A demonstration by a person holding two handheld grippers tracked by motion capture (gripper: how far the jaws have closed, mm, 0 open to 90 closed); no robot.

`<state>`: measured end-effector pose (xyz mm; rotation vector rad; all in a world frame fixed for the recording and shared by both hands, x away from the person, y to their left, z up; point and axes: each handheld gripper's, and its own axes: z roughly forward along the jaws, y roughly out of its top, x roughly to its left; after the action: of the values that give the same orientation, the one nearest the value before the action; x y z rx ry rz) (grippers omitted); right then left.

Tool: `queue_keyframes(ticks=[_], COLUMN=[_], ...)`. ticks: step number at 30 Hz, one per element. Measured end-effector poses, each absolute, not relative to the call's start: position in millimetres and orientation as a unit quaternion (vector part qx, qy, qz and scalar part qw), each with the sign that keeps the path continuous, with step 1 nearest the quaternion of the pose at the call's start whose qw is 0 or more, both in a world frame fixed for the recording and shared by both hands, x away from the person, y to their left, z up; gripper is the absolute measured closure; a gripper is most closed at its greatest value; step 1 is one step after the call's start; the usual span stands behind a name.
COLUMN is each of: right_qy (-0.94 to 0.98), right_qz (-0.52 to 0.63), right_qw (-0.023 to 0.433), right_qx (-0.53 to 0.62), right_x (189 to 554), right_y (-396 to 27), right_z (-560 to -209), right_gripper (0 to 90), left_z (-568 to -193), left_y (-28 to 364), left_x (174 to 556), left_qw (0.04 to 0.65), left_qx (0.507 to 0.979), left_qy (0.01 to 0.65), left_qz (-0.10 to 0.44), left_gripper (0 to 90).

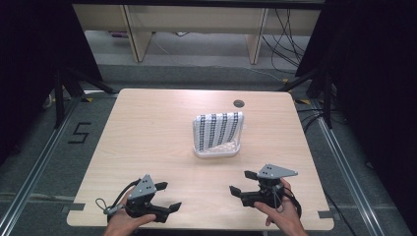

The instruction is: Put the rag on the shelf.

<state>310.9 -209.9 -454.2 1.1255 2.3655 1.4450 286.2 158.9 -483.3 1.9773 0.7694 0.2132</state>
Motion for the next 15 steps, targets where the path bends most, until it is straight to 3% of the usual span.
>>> queue_keyframes(ticks=[15], right_qy=[0.827], right_qz=[0.439], right_qw=[0.087], right_qx=[0.34], right_x=[288.7], right_y=[-203.6], right_z=[-481.2], right_gripper=[16.7], left_z=[-495.9], left_y=[160.5], left_x=[274.9], left_qw=[0.461], left_qx=[0.82], left_qy=[0.326], left_qz=[0.093], left_gripper=[15.9])
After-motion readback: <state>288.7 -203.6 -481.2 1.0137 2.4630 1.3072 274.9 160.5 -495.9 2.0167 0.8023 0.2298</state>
